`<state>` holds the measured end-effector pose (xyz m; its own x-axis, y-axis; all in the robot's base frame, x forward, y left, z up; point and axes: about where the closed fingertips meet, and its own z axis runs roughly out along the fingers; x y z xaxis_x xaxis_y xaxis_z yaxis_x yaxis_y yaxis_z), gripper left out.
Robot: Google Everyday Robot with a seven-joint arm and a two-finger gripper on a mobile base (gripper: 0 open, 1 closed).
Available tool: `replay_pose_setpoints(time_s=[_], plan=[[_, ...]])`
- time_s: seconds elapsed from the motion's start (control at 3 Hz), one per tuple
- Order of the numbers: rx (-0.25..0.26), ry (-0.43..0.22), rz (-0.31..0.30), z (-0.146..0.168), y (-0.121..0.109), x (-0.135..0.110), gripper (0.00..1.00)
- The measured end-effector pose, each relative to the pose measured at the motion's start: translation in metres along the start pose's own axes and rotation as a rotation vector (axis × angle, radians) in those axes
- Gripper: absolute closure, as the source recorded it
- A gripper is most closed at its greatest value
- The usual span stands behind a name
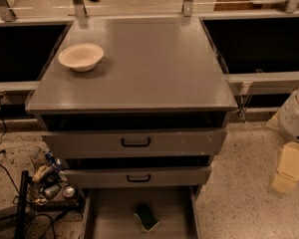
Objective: Pick sponge from bottom drawer and place on counter
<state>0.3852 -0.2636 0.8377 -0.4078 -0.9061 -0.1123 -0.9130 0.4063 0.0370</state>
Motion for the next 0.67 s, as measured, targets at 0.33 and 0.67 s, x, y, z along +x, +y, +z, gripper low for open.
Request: replay_pose_setpoints(time_s=[0.33,0.67], plan=[[-0.004,-0.003,0.081,0.012,-0.009,-0.001,0.0],[-0.038,-0.058,0.163,0.025,-0.017,0.0,0.0]])
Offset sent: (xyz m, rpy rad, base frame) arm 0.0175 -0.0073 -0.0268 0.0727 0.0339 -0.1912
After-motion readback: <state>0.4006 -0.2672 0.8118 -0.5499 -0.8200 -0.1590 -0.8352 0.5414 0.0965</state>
